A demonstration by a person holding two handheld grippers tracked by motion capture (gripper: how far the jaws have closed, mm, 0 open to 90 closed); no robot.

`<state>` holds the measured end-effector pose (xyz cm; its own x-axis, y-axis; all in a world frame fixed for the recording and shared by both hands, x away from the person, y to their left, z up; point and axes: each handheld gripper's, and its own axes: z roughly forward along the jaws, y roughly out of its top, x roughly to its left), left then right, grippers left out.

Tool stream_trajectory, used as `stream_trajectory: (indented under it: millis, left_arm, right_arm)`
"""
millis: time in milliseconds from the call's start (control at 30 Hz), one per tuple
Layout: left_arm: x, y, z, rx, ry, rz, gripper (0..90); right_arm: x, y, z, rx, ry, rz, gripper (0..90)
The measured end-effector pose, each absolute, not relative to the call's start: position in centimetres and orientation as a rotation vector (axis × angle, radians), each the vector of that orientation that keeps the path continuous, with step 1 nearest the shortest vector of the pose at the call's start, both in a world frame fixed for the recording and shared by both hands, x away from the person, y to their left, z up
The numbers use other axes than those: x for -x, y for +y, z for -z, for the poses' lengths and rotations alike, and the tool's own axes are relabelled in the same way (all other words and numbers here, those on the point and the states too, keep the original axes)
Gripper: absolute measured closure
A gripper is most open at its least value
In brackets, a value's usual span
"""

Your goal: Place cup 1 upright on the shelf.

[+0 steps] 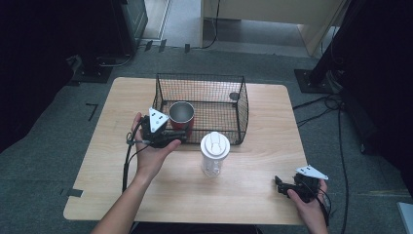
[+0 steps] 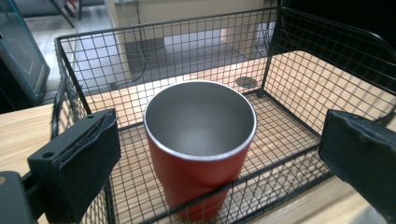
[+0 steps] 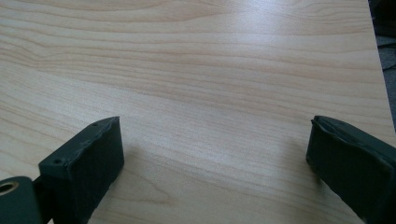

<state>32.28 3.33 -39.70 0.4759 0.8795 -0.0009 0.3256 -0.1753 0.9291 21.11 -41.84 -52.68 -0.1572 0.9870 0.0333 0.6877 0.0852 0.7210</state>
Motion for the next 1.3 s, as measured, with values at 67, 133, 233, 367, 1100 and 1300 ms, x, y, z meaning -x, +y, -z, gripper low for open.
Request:
stream_trajectory:
  millis: [67, 133, 233, 367, 1100, 1300]
  left_arm:
    - [-31.7, 3.8, 39.7, -1.720, 1.028, -0.700, 0.0]
    - [-31.1, 4.2, 39.7, -1.708, 1.022, -0.705, 0.0]
    - [-30.3, 4.8, 39.8, -1.702, 1.014, -0.711, 0.0]
    - [-29.3, 5.5, 40.7, -1.705, 1.015, -0.724, 0.0]
    - [-25.4, 10.8, 45.6, -1.729, 1.103, -0.714, 0.0]
    - [-24.5, 12.4, 48.2, -1.775, 1.158, -0.712, 0.0]
  right_arm:
    - [-21.1, -41.9, 52.7, -1.641, 1.902, -0.840, 3.8]
    - [-21.1, -41.8, 52.7, -1.642, 1.901, -0.840, 3.8]
    - [-21.1, -41.8, 52.7, -1.642, 1.903, -0.839, 3.8]
    - [-21.1, -41.9, 52.7, -1.636, 1.908, -0.839, 3.7]
    - [-21.1, -41.8, 52.7, -1.636, 1.909, -0.837, 3.6]
    - [-21.1, -41.9, 52.7, -1.637, 1.909, -0.840, 3.6]
